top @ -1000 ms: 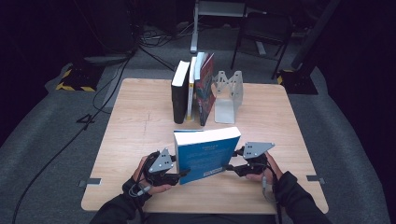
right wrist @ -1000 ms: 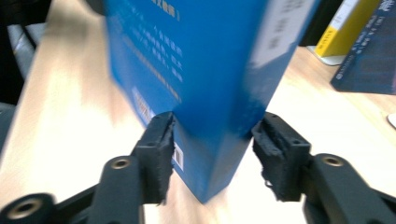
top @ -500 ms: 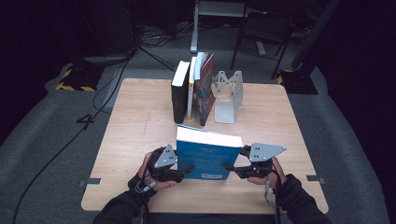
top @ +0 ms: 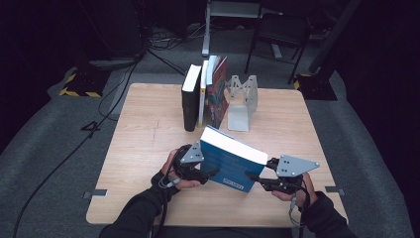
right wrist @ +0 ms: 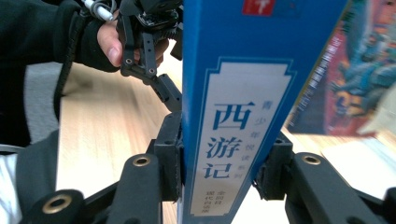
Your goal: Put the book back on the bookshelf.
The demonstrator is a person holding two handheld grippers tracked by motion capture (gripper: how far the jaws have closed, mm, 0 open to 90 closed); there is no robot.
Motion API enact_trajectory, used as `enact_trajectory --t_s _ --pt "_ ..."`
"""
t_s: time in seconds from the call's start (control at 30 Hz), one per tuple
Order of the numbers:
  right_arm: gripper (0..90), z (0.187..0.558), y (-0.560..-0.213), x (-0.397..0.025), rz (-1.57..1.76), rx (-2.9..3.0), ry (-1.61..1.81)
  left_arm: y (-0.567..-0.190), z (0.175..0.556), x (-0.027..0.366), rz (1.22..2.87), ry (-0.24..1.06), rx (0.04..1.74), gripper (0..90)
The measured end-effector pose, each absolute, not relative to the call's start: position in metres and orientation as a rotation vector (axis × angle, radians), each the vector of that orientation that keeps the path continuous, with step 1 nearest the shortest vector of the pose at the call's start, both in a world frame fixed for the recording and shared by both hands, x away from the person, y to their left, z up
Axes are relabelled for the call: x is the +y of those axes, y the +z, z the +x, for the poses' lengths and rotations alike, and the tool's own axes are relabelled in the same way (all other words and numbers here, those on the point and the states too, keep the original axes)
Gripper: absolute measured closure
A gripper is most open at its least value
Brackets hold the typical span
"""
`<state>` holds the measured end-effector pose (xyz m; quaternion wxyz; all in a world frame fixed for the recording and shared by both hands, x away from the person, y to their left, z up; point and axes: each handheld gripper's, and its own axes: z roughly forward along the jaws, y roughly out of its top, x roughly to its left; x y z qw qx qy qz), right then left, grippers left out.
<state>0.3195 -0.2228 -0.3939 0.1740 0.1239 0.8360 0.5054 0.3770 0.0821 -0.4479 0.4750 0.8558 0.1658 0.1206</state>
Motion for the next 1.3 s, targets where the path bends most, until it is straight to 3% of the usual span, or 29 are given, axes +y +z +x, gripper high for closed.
enact_trajectory --t_s 0.4,0.8,1.3 --pt "59.6 0.310 -0.390 -0.254 0.457 2.339 1.377 -0.456 0.378 0.050 2.143 0.379 0.412 23.7" --pt "56.5 0.322 -0.358 -0.244 0.529 2.406 1.361 -0.463 0.375 0.046 2.153 0.396 0.433 24.9" --pt "56.5 0.334 -0.346 -0.225 0.554 2.436 1.285 -0.463 0.376 0.046 2.153 0.398 0.431 25.5"
